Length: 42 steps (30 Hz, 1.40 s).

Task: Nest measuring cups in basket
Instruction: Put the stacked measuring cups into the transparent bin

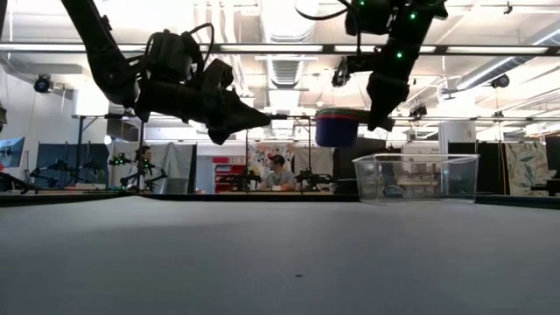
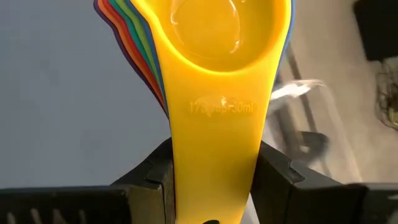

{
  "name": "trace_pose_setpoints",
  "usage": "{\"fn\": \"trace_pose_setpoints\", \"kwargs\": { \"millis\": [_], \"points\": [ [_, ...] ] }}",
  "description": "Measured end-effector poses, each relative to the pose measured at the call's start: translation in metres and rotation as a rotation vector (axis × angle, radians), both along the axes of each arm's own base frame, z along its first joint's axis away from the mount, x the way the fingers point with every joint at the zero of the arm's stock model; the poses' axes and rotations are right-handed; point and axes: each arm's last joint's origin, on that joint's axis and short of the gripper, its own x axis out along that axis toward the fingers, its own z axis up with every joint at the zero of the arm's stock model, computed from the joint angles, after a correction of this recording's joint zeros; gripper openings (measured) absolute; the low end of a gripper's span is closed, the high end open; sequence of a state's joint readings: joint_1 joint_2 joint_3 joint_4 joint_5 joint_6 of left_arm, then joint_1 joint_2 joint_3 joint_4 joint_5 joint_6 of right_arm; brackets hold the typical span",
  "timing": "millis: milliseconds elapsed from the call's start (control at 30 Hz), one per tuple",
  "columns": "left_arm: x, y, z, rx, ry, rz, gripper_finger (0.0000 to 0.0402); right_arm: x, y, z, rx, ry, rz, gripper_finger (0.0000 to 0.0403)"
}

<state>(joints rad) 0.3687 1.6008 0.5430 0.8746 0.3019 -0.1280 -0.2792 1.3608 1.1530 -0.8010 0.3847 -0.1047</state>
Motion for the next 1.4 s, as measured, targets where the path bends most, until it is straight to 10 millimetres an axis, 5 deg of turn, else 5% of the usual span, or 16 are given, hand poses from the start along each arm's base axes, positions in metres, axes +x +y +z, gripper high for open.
{"fn": "trace_pose_setpoints", "kwargs": {
  "millis": [267, 500, 933, 1400],
  "points": [
    [0.0, 0.0, 0.0, -0.001, 0.002, 0.0, 0.0, -0.039, -0.043, 0.022, -0.029, -0.014, -0.033, 0.0132],
    [0.0, 0.0, 0.0, 0.003, 0.002, -0.001, 0.0, -0.064, -0.073, 0.021, -0.03, 0.016, -0.097, 0.0132],
    [0.0, 0.0, -0.001, 0.002, 0.003, -0.001, 0.0, -0.093, -0.108, -0.022, 0.089, 0.133, -0.201, 0.0132],
    [0.0, 0.0, -0.001, 0.002, 0.004, -0.001, 0.0, -0.09, -0.142, -0.076, 0.222, 0.264, -0.136, 0.0132]
  ]
}}
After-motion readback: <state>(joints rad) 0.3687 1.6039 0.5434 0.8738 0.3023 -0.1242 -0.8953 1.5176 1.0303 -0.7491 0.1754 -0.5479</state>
